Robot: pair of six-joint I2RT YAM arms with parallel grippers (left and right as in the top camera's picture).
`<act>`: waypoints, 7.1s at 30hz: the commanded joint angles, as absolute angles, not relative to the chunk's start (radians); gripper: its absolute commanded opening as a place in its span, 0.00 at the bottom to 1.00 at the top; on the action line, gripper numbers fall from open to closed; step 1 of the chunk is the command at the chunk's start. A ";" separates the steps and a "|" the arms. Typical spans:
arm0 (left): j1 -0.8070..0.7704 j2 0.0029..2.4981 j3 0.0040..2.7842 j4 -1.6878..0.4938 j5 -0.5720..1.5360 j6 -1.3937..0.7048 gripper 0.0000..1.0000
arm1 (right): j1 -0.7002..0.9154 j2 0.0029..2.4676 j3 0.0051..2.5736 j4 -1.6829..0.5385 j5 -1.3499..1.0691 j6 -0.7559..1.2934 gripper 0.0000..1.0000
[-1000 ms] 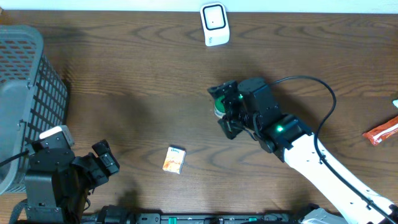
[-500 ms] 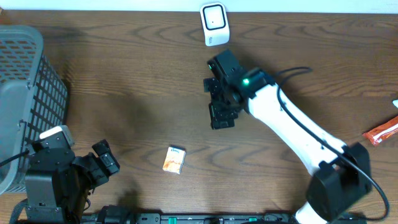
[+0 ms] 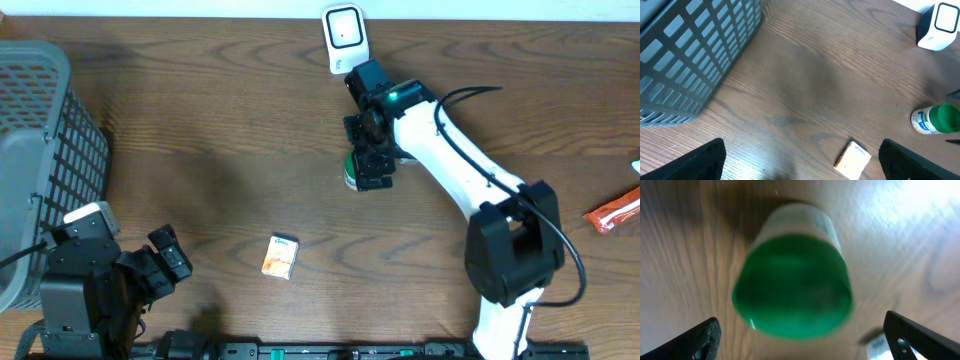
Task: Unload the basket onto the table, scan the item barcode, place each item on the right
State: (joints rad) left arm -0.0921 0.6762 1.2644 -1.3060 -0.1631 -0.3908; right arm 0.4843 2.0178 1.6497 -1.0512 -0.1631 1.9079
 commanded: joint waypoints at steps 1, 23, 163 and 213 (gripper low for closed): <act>-0.087 0.678 1.262 -1.309 -0.166 -0.378 0.98 | 0.470 2.060 1.668 -1.039 -0.136 1.838 0.99; -0.087 0.678 1.262 -1.309 -0.166 -0.378 0.98 | 0.468 2.092 1.669 -1.060 -0.087 1.119 0.41; -0.087 0.678 1.262 -1.309 -0.166 -0.378 0.98 | 0.472 2.156 1.624 -1.188 -0.090 0.298 0.42; -0.087 0.678 1.262 -1.309 -0.166 -0.378 0.98 | 0.472 2.173 2.294 -0.838 0.290 0.230 0.38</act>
State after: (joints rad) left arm -0.0921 0.6762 1.2644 -1.3060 -0.1631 -0.3908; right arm 0.4679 2.1696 2.2936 -0.8963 0.1146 0.2649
